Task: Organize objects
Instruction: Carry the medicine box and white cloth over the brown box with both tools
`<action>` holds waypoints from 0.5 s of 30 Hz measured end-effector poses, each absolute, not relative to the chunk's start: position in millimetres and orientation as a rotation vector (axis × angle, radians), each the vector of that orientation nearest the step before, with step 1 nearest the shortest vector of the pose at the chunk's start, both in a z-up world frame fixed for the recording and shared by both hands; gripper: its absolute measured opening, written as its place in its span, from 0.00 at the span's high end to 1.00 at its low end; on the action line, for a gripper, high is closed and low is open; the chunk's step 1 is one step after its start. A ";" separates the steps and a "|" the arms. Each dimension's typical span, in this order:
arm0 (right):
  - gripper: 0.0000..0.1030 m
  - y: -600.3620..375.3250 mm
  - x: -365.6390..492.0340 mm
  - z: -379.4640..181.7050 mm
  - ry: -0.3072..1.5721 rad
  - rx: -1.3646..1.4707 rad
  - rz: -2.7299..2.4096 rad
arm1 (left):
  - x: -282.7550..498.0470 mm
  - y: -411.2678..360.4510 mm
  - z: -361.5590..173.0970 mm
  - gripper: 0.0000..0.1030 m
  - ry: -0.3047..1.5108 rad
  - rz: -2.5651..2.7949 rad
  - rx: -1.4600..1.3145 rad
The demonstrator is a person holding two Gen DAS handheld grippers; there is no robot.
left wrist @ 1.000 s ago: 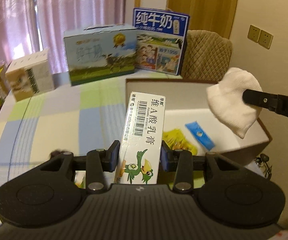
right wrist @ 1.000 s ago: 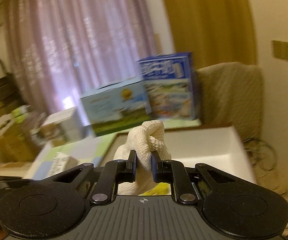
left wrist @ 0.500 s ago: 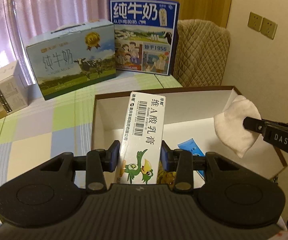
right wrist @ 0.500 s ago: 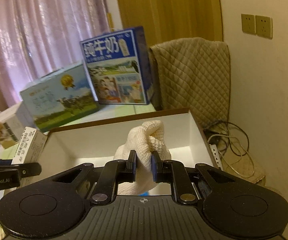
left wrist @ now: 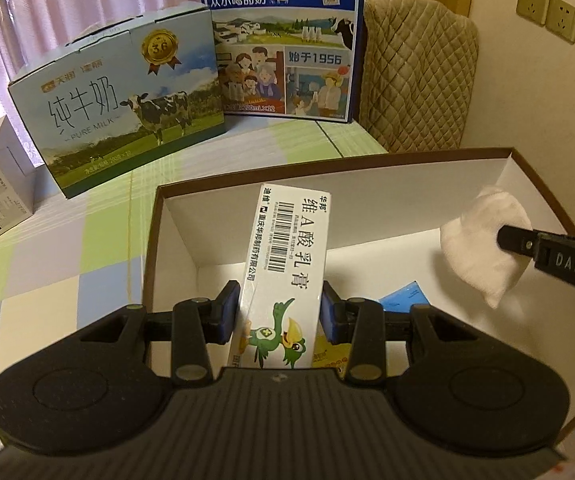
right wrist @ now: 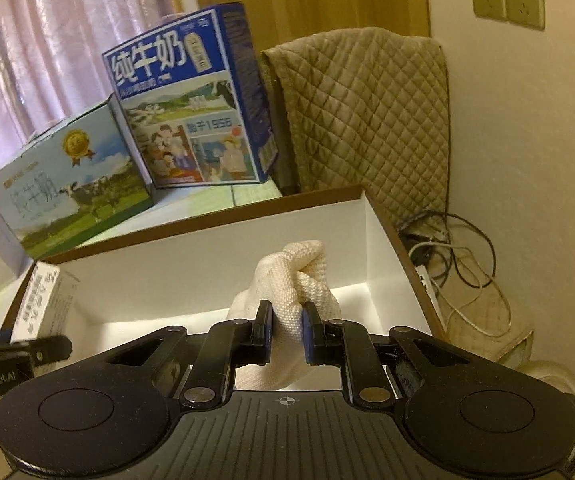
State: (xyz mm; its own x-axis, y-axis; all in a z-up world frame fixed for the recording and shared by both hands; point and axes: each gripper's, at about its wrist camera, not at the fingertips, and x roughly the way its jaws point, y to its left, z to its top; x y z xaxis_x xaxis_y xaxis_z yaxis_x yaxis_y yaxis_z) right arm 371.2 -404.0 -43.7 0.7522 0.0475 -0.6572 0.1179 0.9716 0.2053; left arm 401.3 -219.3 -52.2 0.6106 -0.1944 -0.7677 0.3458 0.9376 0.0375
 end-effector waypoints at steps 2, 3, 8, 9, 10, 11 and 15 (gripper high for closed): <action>0.88 -410.0 372.6 -46.0 0.693 0.287 -0.046 | 403.6 -221.3 -55.3 0.65 0.866 -0.316 0.189; 0.88 -412.4 372.5 -46.9 0.675 0.308 -0.050 | 404.2 -222.7 -56.7 0.65 0.869 -0.318 0.189; 0.66 -416.6 374.6 -45.9 0.699 0.342 -0.040 | 408.7 -227.6 -61.6 0.65 0.880 -0.324 0.190; 0.63 -415.9 373.7 -44.3 0.704 0.336 -0.039 | 409.4 -228.0 -62.4 0.65 0.882 -0.325 0.191; 0.58 -414.3 372.9 -42.3 0.710 0.318 -0.037 | 410.3 -228.1 -63.3 0.65 0.885 -0.325 0.190; 0.54 -411.9 372.8 -40.8 0.718 0.297 -0.032 | 411.6 -227.6 -64.3 0.65 0.889 -0.323 0.187; 0.51 -400.0 373.2 -40.0 0.768 0.191 -0.016 | 417.3 -225.7 -67.9 0.65 0.895 -0.310 0.193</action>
State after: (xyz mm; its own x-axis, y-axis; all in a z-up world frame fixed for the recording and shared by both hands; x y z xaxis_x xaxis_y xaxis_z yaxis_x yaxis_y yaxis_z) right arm 373.2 -400.0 -40.0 0.7200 0.0555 -0.6917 0.0834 0.9826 0.1657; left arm 417.3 -225.7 -68.0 0.5854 -0.1841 -0.7896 0.3435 0.9385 0.0359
